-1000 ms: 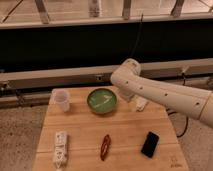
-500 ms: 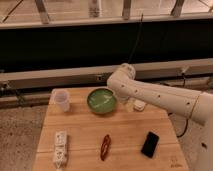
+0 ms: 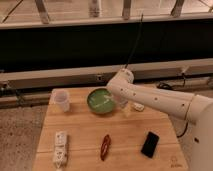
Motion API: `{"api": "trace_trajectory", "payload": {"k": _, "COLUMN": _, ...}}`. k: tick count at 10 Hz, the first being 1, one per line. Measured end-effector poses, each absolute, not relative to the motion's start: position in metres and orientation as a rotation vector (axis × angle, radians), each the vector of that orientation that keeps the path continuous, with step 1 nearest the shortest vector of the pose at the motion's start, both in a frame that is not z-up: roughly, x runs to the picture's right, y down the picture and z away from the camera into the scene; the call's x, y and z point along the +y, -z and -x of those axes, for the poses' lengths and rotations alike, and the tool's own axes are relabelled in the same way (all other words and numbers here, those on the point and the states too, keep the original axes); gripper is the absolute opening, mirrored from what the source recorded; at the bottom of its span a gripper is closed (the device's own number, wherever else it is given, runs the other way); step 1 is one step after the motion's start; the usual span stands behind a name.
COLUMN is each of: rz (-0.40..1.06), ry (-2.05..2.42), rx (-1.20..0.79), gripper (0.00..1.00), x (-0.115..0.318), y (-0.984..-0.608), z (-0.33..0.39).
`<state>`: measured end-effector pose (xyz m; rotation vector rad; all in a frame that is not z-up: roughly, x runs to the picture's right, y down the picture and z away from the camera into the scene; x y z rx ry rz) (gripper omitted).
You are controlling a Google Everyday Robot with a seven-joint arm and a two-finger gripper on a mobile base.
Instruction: Drag the ceramic bowl in a circle
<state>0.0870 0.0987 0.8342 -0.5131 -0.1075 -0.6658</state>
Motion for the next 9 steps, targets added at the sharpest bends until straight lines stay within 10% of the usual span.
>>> {"api": "trace_trajectory", "payload": {"k": 9, "rz": 0.575, "ry": 0.682, "rx": -0.166, "gripper": 0.80, "x": 0.135, "y": -0.863, "z": -0.078}}
